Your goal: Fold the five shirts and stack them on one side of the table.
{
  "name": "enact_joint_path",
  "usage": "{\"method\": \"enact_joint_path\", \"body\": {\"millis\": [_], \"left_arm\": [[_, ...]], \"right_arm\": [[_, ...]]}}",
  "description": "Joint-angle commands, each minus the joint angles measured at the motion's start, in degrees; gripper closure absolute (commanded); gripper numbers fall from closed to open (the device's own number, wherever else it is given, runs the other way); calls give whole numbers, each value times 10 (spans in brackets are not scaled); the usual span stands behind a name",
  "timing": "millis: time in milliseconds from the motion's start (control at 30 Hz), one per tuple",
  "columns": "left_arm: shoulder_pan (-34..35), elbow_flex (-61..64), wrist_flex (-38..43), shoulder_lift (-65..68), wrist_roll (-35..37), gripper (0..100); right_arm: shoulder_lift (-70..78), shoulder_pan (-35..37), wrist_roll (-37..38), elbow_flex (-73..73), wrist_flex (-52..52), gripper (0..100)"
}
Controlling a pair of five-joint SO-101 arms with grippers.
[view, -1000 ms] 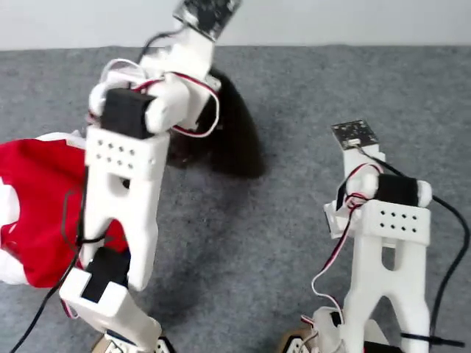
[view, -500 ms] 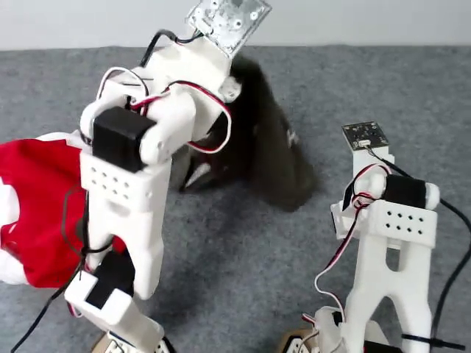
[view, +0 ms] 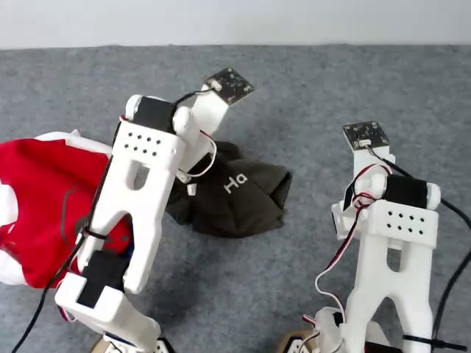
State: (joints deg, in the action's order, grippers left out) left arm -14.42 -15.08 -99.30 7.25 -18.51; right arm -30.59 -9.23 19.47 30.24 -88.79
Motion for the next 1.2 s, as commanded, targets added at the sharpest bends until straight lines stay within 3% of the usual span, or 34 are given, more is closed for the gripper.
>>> {"method": "enact_joint_path", "body": {"millis": [0,333,467,733,1000,1167], "left_arm": [[-26,-39,-7,-29,-6,987],[-190,-317,3,-19,-4,987],[-222,-356,12,7,-4,987],[-191,-344,-13,53,-5,985],[-124,-167,-11,84,-7,978],[-104,-116,-11,77,33,803]], "right_arm": [[-7,-22,8,-33,-4,707],[-7,-120,44,-34,-3,707],[-7,-153,44,-34,-3,707],[-7,-152,45,-37,-3,707],[-7,-68,40,-37,-15,707],[-7,-52,40,-37,-9,707]]}}
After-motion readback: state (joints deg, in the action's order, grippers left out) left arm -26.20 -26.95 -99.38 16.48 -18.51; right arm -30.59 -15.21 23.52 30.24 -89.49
